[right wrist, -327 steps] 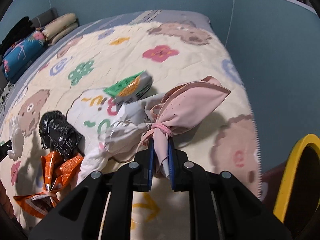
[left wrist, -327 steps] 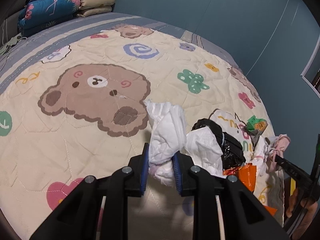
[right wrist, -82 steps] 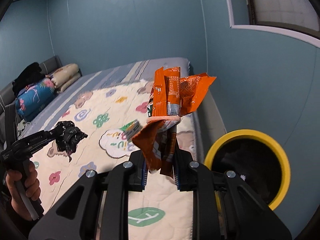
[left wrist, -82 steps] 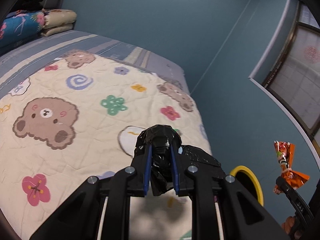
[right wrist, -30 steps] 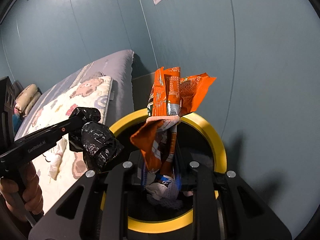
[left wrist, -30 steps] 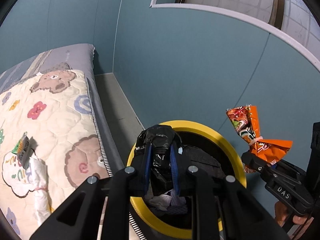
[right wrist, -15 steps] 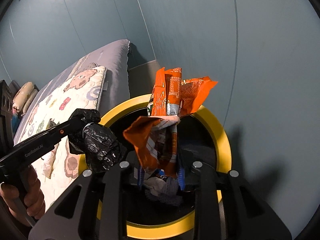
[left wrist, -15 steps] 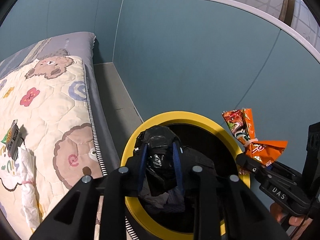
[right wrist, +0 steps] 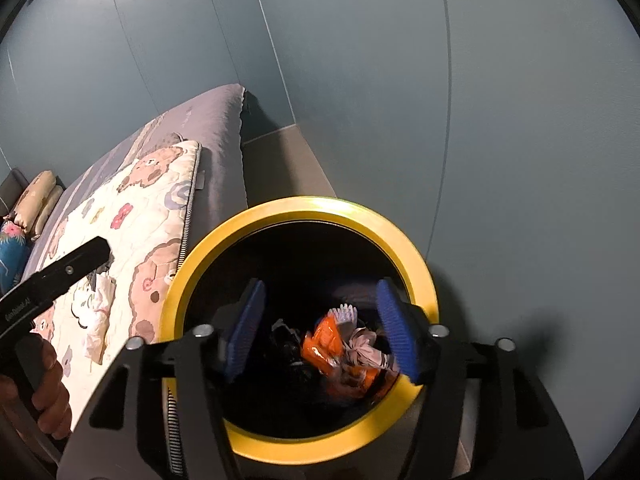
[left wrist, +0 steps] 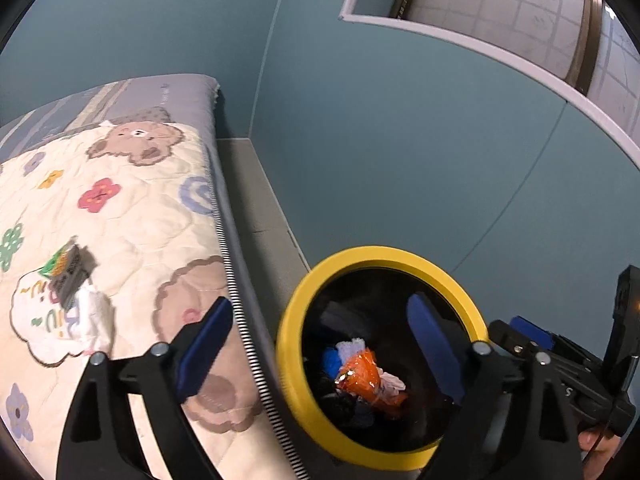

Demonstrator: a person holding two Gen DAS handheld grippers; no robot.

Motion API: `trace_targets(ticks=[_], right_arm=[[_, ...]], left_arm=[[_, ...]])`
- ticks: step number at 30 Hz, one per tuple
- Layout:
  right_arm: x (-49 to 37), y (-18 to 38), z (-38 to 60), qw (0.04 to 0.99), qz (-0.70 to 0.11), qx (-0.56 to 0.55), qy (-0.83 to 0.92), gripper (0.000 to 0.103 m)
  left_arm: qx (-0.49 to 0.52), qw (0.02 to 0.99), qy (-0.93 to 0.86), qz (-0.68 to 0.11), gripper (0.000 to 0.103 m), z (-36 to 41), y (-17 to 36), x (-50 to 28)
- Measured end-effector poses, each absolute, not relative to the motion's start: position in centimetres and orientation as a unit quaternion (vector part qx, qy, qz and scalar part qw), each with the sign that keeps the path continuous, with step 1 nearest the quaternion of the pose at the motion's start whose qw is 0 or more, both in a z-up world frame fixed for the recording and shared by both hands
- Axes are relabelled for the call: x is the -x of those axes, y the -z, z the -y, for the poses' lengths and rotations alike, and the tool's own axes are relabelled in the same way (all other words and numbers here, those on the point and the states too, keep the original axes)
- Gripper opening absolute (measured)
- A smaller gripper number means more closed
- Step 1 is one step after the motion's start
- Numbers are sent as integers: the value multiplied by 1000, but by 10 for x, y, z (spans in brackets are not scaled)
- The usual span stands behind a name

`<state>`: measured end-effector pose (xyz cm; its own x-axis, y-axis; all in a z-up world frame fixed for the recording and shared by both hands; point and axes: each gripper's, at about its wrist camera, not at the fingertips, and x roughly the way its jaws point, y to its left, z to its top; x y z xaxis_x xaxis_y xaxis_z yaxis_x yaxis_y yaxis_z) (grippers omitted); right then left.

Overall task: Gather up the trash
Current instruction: 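Move both tools back over the remaining trash on the bed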

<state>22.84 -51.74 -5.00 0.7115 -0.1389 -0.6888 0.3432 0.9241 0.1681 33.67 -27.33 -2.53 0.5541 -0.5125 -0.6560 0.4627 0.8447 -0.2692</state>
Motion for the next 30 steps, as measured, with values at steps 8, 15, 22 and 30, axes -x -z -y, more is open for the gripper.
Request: trace_targets(ticks=[8, 15, 22, 30], right_arm=[[-216, 35, 484, 924, -344, -140, 89, 67], [-216, 21, 438, 931, -341, -122, 40, 68], [-226, 20, 387, 931, -349, -103, -11, 69], [-245, 38, 330, 921, -376, -81, -64, 69]], left_arm=[[37, 899, 242, -362, 90, 227, 15, -329], [42, 913, 207, -349, 90, 182, 8, -329], [58, 922, 160, -347, 91, 129, 5, -341], [68, 927, 113, -352, 91, 78, 11, -364]])
